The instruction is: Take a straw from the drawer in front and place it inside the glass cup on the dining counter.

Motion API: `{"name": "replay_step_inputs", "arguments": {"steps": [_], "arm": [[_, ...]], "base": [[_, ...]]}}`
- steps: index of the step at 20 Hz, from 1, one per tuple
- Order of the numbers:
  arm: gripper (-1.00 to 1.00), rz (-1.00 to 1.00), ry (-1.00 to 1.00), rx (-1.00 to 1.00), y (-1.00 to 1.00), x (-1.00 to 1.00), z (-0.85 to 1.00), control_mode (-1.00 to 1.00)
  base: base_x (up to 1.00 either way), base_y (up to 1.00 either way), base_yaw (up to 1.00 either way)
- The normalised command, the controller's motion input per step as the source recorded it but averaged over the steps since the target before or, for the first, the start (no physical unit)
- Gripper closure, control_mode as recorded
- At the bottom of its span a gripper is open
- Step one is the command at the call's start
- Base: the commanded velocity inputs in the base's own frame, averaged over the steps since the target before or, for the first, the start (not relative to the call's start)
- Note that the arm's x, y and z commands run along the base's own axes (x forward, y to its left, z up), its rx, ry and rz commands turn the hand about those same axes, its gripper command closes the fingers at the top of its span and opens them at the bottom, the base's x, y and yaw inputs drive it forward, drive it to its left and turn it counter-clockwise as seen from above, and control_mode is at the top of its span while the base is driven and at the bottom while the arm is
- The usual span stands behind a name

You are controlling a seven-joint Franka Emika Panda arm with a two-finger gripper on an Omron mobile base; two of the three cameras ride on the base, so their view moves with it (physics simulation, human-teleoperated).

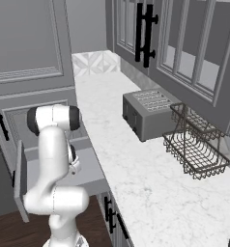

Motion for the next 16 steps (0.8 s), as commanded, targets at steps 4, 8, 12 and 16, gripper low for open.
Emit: {"name": "replay_step_inputs", "arguments": {"steps": [4,8,12,16], "arm": [[1.00,0.00,0.00,0.00,0.08,0.00,-0.17,-1.00],[1.00,0.00,0.00,0.00,0.06,0.00,-0.05,-1.00],[1.00,0.00,-0.02,0.00,0.02,-0.17,0.07,-1.00],[1.00,0.00,-0.17,0.04,-0.06,-0.46,0.91,-1.00]], "base": [[0.00,0.00,0.00],[0.00,0.00,0.00],[0.00,0.00,0.00],[0.00,0.00,0.00]]}}
